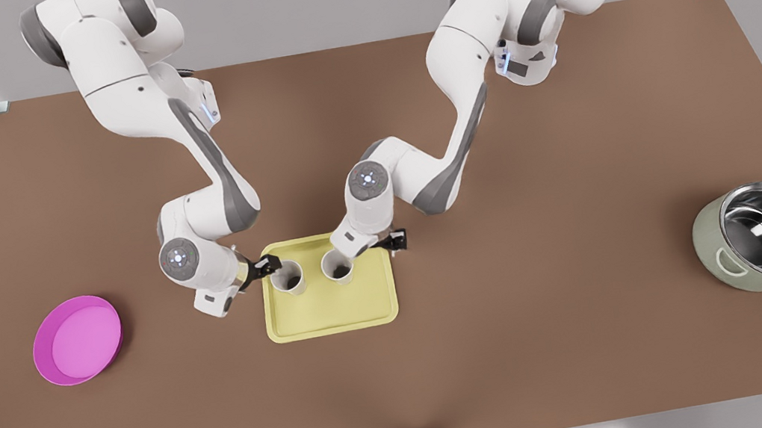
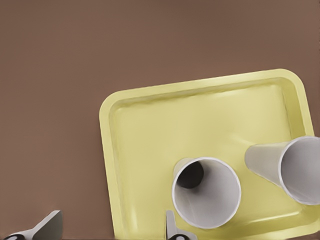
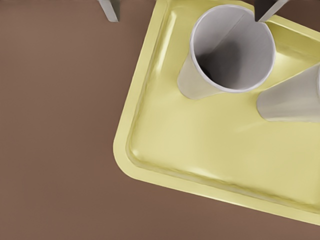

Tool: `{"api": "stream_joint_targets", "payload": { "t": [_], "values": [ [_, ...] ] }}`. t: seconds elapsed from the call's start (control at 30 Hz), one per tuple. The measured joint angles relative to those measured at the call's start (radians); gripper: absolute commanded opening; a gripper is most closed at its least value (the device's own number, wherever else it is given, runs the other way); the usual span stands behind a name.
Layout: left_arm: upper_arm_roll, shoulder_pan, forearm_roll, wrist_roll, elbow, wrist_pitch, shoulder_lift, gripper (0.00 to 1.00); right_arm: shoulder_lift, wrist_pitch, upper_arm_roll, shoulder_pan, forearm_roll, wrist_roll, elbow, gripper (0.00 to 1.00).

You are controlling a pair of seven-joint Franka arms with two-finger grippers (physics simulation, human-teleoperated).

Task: Use the left arm to pick up the white IKEA cup from the tray and place it on the middle-left position; use the right arm to pick up the white IKEA cup from the tray and place it on the middle-right position

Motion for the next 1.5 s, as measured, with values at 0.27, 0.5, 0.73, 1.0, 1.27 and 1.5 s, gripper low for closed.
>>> {"api": "stream_joint_targets", "payload": {
  "t": [0.27, 0.5, 0.73, 1.0, 1.27, 1.5],
  "values": [
    [0.015, -0.019, 0.006, -0.154, 0.004, 0.139, 0.062, 1.00, 0.044, 0.087, 0.000, 0.001, 0.011, -0.001, 0.007, 1.00],
    [0.015, -0.054, 0.036, -0.260, 0.003, 0.204, 0.102, 1.00, 0.082, 0.121, 0.005, 0.007, 0.043, 0.000, 0.044, 1.00],
    [0.014, -0.068, 0.060, -0.333, 0.004, 0.252, 0.147, 0.84, 0.105, 0.148, 0.007, 0.009, 0.050, -0.001, 0.027, 1.00],
    [0.012, -0.071, 0.063, -0.415, 0.005, 0.316, 0.164, 0.24, 0.110, 0.155, 0.016, 0.009, 0.051, 0.000, 0.010, 1.00],
    [0.030, -0.067, 0.073, -0.490, 0.004, 0.294, 0.119, 0.05, 0.108, 0.143, 0.019, 0.008, 0.054, -0.003, -0.028, 0.43],
    [0.027, 0.219, 0.055, -0.462, 0.004, 0.103, 0.024, 0.05, 0.090, 0.030, 0.023, 0.006, 0.134, -0.029, -0.030, 0.00]
  ]
}}
